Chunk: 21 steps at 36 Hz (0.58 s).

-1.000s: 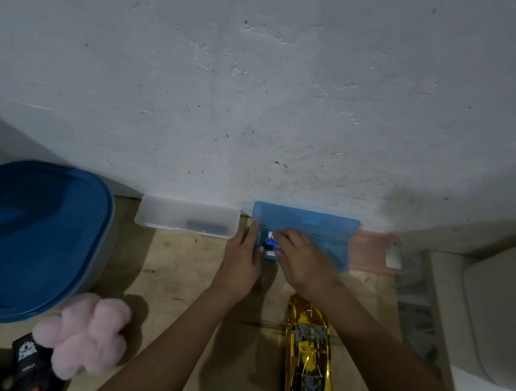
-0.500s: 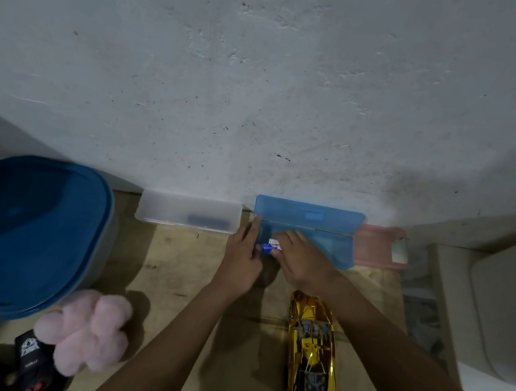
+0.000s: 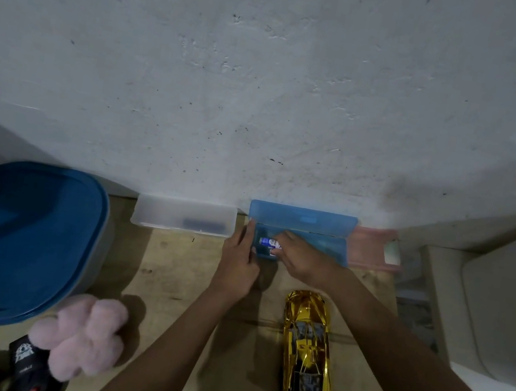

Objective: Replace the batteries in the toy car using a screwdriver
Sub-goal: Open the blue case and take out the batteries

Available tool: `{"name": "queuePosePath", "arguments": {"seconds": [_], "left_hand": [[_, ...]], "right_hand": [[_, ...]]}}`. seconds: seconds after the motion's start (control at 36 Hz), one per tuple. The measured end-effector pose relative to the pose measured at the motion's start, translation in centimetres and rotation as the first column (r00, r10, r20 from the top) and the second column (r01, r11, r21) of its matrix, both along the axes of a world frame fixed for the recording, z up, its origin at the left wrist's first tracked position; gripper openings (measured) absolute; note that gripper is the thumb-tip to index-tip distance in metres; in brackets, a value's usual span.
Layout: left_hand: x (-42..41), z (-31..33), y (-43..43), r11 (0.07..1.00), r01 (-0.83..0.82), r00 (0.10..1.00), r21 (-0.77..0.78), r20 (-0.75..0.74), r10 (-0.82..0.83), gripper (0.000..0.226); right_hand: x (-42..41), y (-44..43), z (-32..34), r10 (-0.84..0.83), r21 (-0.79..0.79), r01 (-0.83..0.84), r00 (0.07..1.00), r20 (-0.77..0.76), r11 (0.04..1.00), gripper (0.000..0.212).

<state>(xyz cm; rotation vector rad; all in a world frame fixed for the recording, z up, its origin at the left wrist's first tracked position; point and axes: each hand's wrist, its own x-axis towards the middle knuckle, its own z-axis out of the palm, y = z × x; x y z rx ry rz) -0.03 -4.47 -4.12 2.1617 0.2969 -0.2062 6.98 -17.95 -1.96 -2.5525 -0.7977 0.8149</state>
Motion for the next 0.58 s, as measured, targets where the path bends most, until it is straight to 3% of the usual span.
{"name": "queuePosePath", "arguments": {"seconds": [0.22,0.58], "left_hand": [[0.3,0.2,-0.3,0.998,-0.054,0.998,-0.013,-0.013,0.054,0.068],[0.6,0.1,-0.5,0.997,-0.067,0.998,0.031,-0.021,0.067,0.067]], "right_hand": [[-1.2,-1.8,1.3,-0.104,0.096,0.097,0.992,0.07,0.991,0.032],[-2.8,-3.7,0.2,0.236,-0.166,-0.205,0.952,0.197,0.965,0.038]]}}
